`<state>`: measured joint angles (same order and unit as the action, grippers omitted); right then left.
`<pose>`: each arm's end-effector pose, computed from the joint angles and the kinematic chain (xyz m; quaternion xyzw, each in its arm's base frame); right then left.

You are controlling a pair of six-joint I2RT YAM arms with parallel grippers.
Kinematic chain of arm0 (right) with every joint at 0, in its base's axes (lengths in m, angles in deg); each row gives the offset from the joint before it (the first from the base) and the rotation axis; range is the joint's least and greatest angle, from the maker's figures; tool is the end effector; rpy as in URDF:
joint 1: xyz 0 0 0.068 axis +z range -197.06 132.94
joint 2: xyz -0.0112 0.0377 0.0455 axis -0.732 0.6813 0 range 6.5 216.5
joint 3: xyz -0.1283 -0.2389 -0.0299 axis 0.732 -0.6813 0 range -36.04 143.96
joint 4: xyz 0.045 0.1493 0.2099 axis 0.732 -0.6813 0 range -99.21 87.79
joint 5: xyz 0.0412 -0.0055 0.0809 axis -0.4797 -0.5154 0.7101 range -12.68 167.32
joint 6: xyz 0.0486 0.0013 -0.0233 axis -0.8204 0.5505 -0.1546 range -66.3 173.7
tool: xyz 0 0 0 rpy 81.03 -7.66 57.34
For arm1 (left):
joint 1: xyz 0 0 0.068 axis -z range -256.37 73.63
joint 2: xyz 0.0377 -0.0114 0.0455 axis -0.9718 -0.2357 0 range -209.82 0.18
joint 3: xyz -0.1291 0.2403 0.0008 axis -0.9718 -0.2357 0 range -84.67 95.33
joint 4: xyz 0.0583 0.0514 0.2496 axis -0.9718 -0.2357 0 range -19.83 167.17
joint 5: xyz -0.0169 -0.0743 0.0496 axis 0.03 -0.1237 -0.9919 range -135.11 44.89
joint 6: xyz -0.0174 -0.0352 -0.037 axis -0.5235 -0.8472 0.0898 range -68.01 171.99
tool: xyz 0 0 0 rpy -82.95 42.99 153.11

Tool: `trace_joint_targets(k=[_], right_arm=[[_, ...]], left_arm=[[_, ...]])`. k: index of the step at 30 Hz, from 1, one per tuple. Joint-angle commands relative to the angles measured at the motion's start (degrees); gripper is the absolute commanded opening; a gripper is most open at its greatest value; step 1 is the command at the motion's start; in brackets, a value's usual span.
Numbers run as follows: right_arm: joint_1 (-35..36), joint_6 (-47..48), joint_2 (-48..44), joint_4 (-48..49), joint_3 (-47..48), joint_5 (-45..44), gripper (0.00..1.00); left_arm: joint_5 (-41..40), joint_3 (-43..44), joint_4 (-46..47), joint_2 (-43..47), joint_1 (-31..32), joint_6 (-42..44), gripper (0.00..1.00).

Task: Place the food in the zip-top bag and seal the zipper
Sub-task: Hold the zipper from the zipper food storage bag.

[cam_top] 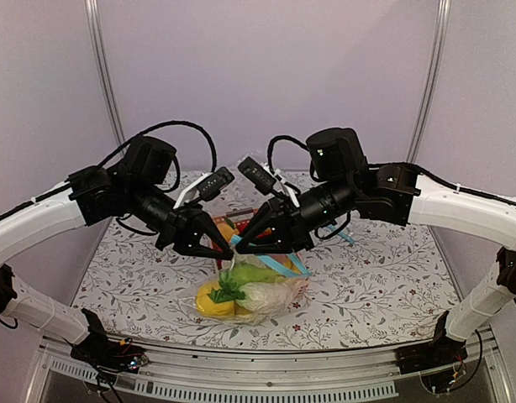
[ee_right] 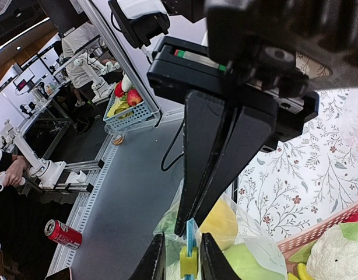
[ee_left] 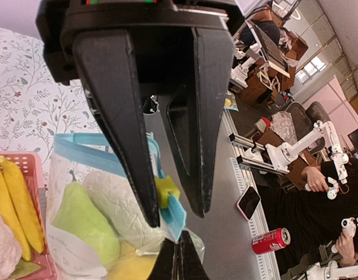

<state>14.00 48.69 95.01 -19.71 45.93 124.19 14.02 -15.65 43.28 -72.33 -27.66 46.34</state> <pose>0.1483 0.3216 0.3691 -0.5527 0.5777 0.5520 0.2369 0.1500 -0.2171 0.3542 0.4896 0.6451 -0.5695 0.1409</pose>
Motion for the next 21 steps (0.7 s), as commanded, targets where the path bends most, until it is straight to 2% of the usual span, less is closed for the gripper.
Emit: trace_joint_targets(k=[1, 5, 9, 14, 15, 17, 18, 21], right_arm=[[0.2, 0.1, 0.4, -0.9, -1.0, -0.2, 0.20], [0.2, 0.5, 0.1, -2.0, -0.9, -0.7, 0.13], [0.2, 0.4, -0.2, -2.4, -0.8, -1.9, 0.00], [0.2, -0.2, -0.7, -2.4, -0.6, -3.8, 0.00], [0.2, -0.3, -0.8, -2.4, -0.6, -4.5, 0.00], [0.2, -0.4, -0.8, -2.5, -0.4, -5.5, 0.00], [0.2, -0.4, -0.8, -2.5, -0.4, -5.9, 0.00], [0.2, -0.5, -0.4, -2.4, -0.1, -6.5, 0.00]], left_arm=[[-0.7, 1.6, -0.8, 0.4, 0.7, 1.4, 0.00], [-1.0, 1.6, -1.5, 0.6, 0.7, 1.7, 0.00], [-2.6, 1.9, -3.1, 0.9, 0.5, 2.9, 0.00], [-7.4, 1.4, -3.7, 2.1, 0.0, 3.3, 0.02], [-8.4, 1.1, -3.2, 2.5, -0.1, 3.0, 0.08], [-9.7, 0.4, -2.0, 3.0, -0.1, 2.5, 0.12], [-10.2, 0.2, -1.6, 3.0, -0.1, 2.4, 0.20], [-11.7, 0.2, -1.1, 2.6, 0.0, 2.3, 0.56]])
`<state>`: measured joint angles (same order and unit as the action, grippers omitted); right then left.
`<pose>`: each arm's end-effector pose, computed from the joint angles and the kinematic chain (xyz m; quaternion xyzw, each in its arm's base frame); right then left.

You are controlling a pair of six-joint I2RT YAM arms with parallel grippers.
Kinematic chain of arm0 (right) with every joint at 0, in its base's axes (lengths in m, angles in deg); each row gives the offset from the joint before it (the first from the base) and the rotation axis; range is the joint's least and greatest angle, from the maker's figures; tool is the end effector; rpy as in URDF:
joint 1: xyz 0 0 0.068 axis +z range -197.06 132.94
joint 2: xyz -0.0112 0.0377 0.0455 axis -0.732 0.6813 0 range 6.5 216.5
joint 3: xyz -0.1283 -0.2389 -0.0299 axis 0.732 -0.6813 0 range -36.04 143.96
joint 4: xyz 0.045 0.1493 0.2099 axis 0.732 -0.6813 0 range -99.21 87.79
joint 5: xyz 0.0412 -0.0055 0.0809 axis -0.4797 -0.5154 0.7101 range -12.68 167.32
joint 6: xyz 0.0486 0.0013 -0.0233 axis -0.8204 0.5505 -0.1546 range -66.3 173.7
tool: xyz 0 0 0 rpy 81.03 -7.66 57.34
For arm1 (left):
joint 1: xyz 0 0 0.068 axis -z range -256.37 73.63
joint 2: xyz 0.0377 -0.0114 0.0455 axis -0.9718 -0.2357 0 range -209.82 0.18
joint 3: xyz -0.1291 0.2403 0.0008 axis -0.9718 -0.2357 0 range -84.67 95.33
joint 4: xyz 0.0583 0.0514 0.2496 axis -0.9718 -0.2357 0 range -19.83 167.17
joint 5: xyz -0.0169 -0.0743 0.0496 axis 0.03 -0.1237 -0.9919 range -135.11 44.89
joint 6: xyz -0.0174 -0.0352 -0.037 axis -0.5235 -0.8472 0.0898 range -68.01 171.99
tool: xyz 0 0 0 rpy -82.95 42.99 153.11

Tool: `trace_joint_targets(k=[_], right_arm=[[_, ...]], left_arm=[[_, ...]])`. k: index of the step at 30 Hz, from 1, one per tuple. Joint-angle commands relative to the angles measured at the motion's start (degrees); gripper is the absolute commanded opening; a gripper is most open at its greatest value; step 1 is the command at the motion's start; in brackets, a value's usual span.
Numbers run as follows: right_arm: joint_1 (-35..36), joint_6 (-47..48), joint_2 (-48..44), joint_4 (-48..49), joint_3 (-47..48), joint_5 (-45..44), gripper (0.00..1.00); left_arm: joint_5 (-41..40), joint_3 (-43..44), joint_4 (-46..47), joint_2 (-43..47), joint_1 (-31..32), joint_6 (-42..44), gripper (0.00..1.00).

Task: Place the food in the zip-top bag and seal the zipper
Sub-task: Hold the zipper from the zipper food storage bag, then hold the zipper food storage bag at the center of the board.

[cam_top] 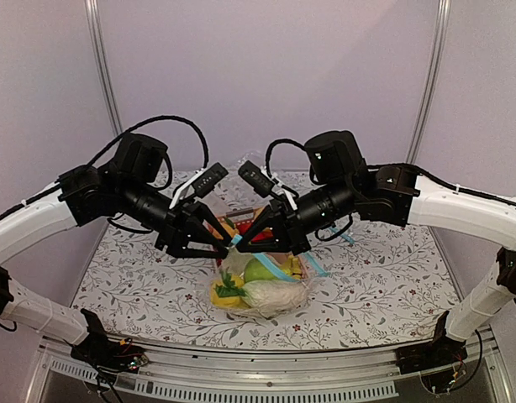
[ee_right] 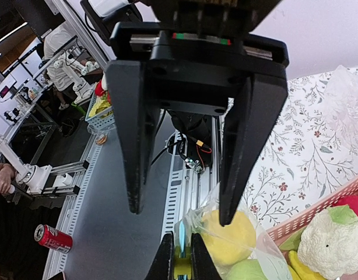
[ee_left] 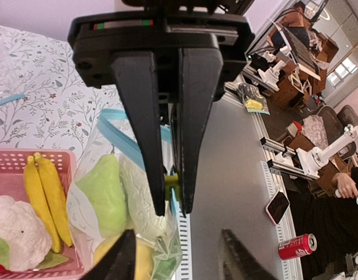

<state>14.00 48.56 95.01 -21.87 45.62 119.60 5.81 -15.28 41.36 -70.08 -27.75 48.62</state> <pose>0.1502 0.3207 0.3630 -0.5394 0.6116 0.5249 0.2437 0.1471 -0.2088 0.3606 0.4884 0.6706 -0.5228 0.1957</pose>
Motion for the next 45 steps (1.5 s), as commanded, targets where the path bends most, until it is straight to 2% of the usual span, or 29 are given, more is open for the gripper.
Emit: trace_joint_targets(k=[1, 4, 11, 16, 20, 26, 29, 35, 45], right_arm=[[0.1, -0.4, -0.3, -0.2, 0.3, -2.3, 0.00], [0.2, -0.6, -0.1, -0.2, 0.6, -3.2, 0.00], [0.2, -1.0, 0.4, -0.1, 1.3, -3.5, 0.00], [0.2, -1.1, 0.7, -0.1, 1.6, -3.9, 0.00], [0.2, -1.4, 1.1, -0.4, 1.7, -3.4, 0.00], [0.1, -2.0, 1.3, -1.1, 1.6, -4.3, 0.00], [0.1, -2.0, 1.3, -1.4, 1.6, -4.4, 0.00], [0.0, -2.5, 0.8, -1.7, 1.3, -5.6, 0.00], [-0.9, -2.9, -0.8, -3.6, -1.1, -9.4, 0.01]], left_arm=[[-3.5, -0.2, 0.9, 0.1, 0.1, 0.2, 0.63], [-3.7, -0.3, 0.8, -0.8, 0.2, 1.0, 0.71], [-5.5, -0.3, 0.5, -3.0, 1.1, 2.1, 0.70], [-6.0, 0.3, 0.5, -3.9, 1.7, 2.3, 0.47], [-7.4, -0.1, 1.4, -3.4, 1.7, 1.8, 0.39], [-7.3, -1.5, 4.6, -1.7, 1.7, 0.3, 0.33], [-7.3, -1.9, 5.1, -1.4, 1.7, 0.1, 0.20], [-7.4, -2.5, 5.2, -1.0, 1.7, -0.1, 0.02], [-8.4, -5.4, 8.7, 2.5, 1.5, -2.4, 0.00]])
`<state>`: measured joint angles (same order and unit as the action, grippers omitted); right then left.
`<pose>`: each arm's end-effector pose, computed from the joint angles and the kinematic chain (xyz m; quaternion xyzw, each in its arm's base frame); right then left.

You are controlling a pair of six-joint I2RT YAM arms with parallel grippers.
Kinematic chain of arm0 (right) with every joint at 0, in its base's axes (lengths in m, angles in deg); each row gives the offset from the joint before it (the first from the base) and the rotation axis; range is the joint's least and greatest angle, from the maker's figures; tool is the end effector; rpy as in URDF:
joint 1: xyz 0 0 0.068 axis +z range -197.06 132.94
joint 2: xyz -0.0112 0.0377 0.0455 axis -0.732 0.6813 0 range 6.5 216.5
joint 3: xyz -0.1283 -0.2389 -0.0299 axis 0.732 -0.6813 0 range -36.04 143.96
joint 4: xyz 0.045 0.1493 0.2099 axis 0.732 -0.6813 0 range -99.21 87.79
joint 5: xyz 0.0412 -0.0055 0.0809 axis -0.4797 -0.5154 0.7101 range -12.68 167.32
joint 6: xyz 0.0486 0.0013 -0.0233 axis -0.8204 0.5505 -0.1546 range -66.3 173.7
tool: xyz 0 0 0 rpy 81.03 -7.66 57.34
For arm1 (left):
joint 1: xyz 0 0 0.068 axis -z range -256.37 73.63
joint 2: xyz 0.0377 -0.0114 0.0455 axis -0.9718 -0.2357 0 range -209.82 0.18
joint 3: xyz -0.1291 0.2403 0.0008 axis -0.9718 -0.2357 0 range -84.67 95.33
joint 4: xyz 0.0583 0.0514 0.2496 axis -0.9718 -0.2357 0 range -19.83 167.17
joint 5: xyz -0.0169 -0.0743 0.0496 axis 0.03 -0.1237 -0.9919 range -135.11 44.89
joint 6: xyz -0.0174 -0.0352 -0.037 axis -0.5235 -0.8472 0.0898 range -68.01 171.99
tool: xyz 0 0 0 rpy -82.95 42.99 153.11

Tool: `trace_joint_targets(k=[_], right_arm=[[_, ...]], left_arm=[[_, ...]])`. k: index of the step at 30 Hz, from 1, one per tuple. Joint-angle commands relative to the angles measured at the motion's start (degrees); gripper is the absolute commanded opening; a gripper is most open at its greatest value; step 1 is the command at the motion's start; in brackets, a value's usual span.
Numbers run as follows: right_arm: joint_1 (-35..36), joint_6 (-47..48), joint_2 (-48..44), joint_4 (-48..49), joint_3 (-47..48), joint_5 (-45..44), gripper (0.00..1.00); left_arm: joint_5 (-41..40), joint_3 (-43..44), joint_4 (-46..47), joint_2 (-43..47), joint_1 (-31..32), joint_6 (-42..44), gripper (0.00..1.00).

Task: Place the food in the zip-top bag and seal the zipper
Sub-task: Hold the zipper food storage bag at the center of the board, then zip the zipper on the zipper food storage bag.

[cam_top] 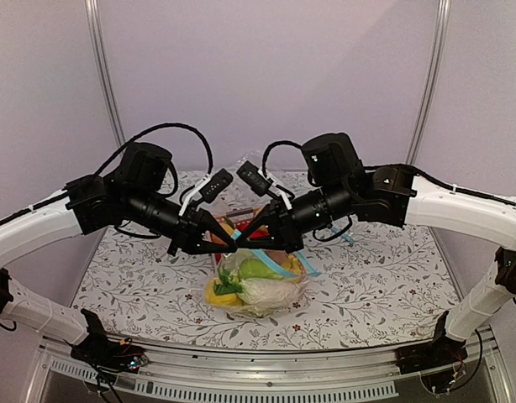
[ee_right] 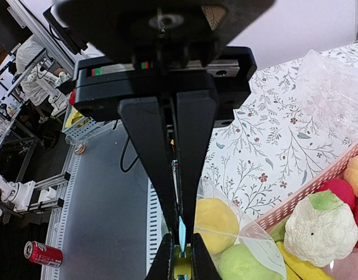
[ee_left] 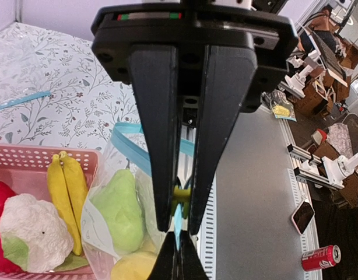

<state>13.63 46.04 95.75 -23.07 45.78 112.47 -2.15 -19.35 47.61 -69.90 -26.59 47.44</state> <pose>0.1575 0.3221 0.3564 -0.5039 0.6632 0.4891 0.2589 0.1505 -0.2155 0.3447 0.4743 0.6939 -0.4864 0.2388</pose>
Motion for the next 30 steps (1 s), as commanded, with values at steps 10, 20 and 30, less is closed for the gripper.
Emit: trace_joint_targets(k=[10, 20, 30], right_arm=[[-0.6, -0.6, -2.7, -2.6, -2.7, -2.8, 0.02], [-0.7, -0.9, -3.8, -2.7, -3.5, -3.3, 0.03], [-0.8, -1.0, -3.9, -2.9, -3.6, -4.3, 0.03]], left_arm=[[-1.3, -2.9, 5.2, 4.0, -0.9, -3.3, 0.00], [-1.3, -4.4, 6.9, 5.4, -2.8, -4.7, 0.00], [-3.7, -6.2, 8.6, 7.2, -5.3, -6.7, 0.00]])
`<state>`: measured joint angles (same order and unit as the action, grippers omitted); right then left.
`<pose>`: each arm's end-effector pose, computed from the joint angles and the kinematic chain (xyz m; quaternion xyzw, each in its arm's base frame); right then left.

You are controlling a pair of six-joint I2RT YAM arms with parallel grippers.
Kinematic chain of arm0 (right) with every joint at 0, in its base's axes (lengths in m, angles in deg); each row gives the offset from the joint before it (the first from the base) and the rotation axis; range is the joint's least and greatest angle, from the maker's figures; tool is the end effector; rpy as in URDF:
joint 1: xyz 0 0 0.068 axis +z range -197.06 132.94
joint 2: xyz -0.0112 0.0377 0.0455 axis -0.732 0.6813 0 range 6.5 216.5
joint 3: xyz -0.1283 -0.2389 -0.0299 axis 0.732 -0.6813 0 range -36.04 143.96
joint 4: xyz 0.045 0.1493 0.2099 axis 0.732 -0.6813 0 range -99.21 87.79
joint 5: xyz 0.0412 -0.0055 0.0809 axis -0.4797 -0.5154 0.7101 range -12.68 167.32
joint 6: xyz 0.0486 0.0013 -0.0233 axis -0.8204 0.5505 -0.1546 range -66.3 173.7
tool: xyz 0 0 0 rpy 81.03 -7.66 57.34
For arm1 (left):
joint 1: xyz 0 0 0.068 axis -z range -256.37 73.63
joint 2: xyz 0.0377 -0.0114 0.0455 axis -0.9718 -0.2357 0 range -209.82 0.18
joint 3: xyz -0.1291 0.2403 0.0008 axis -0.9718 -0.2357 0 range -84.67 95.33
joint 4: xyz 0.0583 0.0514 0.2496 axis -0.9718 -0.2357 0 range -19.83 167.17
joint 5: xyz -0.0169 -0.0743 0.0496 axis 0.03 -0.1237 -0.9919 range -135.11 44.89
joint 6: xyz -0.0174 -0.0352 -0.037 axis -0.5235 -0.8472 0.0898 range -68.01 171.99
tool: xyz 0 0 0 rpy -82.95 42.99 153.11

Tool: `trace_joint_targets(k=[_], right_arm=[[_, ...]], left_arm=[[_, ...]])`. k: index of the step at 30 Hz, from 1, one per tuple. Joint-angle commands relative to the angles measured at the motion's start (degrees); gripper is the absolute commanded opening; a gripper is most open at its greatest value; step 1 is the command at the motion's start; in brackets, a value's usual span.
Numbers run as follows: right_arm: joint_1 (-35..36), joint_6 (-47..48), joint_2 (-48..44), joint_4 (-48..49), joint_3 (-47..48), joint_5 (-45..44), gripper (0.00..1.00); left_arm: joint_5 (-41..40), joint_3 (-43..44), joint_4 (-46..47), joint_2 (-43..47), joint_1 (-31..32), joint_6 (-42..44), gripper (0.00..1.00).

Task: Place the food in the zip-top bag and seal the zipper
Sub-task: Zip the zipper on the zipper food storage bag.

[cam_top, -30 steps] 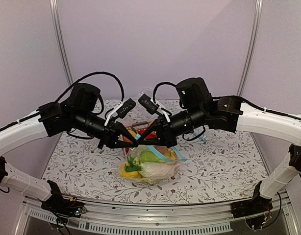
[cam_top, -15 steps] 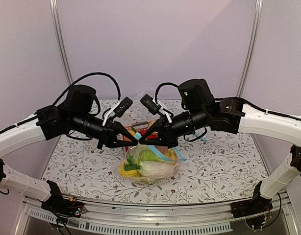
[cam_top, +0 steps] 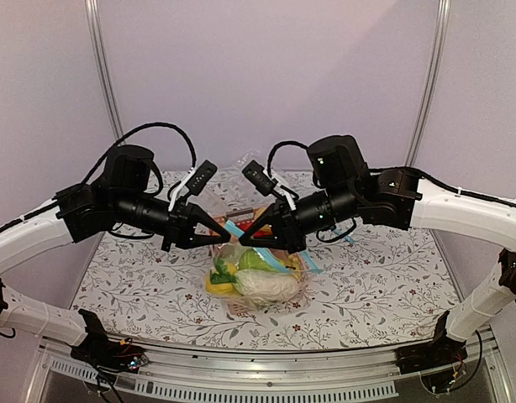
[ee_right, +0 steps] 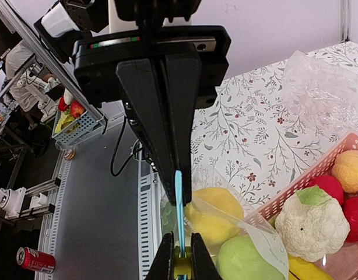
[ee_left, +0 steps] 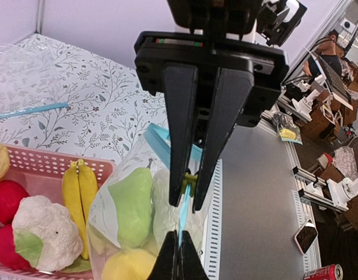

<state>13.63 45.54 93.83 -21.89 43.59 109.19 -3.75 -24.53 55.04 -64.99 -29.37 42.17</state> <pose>0.1556 0.3153 0.3559 -0.4914 0.6736 0.4760 0.2796 0.1519 -0.1974 0.3453 0.4290 0.6981 -0.4971 0.2856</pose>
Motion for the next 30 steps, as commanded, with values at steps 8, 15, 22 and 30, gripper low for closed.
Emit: trace_joint_targets(k=[8, 15, 22, 30], right_arm=[[-0.9, -0.5, -1.8, -4.5, -1.6, -2.8, 0.04], [-0.8, -0.1, -1.5, -5.9, -1.7, -5.4, 0.04], [-0.9, 0.4, -1.3, -7.5, -1.7, -8.1, 0.04], [-0.9, 0.6, -0.9, -7.9, -1.6, -9.5, 0.04]], left_arm=[[-3.9, -2.5, 2.7, 3.5, -5.2, -3.5, 0.00], [-5.3, -3.5, 3.6, 4.2, -7.3, -5.1, 0.00], [-6.8, -4.6, 4.6, 5.0, -9.3, -6.7, 0.00], [-7.1, -5.0, 5.2, 5.1, -11.0, -7.6, 0.00]])
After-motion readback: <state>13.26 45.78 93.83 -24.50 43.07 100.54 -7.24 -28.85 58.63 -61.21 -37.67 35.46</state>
